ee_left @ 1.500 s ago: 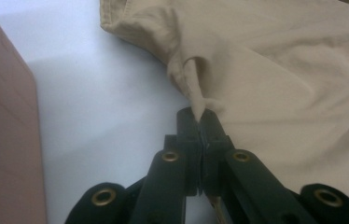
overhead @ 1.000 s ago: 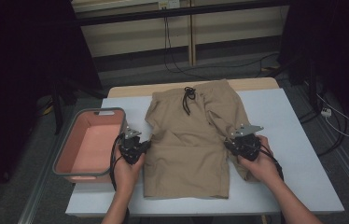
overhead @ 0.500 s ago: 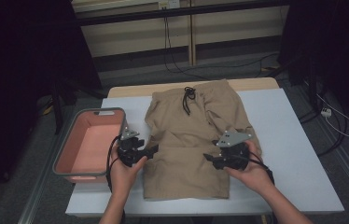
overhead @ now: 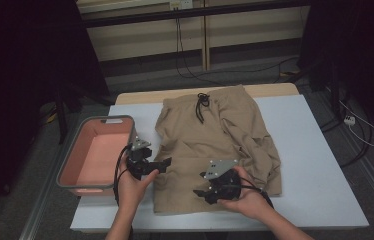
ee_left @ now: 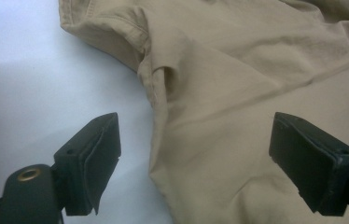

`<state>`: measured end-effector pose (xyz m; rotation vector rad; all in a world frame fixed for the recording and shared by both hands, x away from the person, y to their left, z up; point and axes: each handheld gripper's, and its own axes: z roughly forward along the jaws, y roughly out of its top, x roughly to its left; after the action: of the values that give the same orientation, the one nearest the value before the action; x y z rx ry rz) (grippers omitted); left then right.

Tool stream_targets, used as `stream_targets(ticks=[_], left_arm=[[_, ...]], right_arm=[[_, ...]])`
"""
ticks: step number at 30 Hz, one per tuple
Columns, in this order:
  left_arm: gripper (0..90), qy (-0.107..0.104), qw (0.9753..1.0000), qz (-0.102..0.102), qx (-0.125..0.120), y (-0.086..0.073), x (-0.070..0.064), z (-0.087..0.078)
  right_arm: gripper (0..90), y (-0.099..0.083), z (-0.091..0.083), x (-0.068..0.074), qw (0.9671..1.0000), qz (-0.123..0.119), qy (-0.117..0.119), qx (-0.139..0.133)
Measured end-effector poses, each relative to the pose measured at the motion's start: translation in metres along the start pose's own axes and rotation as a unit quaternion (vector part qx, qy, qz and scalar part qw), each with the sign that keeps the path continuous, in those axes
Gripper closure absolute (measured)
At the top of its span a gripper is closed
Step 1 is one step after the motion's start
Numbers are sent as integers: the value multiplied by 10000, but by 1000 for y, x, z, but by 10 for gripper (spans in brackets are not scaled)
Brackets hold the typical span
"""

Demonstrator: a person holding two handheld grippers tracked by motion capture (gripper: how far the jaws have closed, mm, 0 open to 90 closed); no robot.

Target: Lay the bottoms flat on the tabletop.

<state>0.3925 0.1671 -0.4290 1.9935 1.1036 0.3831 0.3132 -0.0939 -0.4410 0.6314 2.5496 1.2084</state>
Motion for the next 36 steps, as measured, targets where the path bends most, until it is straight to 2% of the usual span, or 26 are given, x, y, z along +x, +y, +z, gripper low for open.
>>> stream_targets(ticks=[4, 7, 10, 13, 15, 17, 20, 22, 24, 27, 29, 30, 36], left_arm=[[155, 10, 10000, 17, 42, 0, 1, -2], [152, 27, 10000, -12, 40, -1, 2, -3], [149, 51, 10000, -28, 36, -1, 2, -4], [149, 71, 9999, 9, 72, -2, 2, -4], [148, 73, 10000, -16, 49, -2, 2, -4], [148, 85, 10000, -21, 44, -2, 2, -4], [147, 87, 10000, -16, 44, -2, 2, -4], [147, 92, 9999, -21, 45, -2, 2, -4], [147, 99, 9999, -34, 53, -3, 2, -3], [147, 105, 9999, -47, 63, -4, 2, -3], [147, 111, 9999, -45, 57, -4, 3, -2], [147, 106, 9999, -34, 69, -4, 3, -2], [147, 97, 9999, -82, 25, -3, 4, -4]], right_arm=[[524, 4, 11, 13, 9996, -147, 241, 93], [670, 9, 16, 20, 9987, -164, 485, 5], [730, 12, 21, 27, 9974, -205, 687, -26], [727, 13, 27, 34, 9962, -346, 795, 33], [700, 14, 30, 38, 9952, -321, 923, -2], [664, 15, 31, 43, 9933, -458, 1060, -12], [601, 14, 35, 47, 9921, -552, 1124, 79], [536, 12, 39, 48, 9913, -579, 1150, 259], [530, 10, 42, 48, 9904, -626, 1190, 335], [549, 8, 44, 49, 9907, -715, 1128, 261], [527, 7, 44, 47, 9907, -793, 1083, 235], [533, 7, 45, 46, 9908, -751, 1102, 215], [684, 6, 48, 38, 9916, -689, 1086, 130]])
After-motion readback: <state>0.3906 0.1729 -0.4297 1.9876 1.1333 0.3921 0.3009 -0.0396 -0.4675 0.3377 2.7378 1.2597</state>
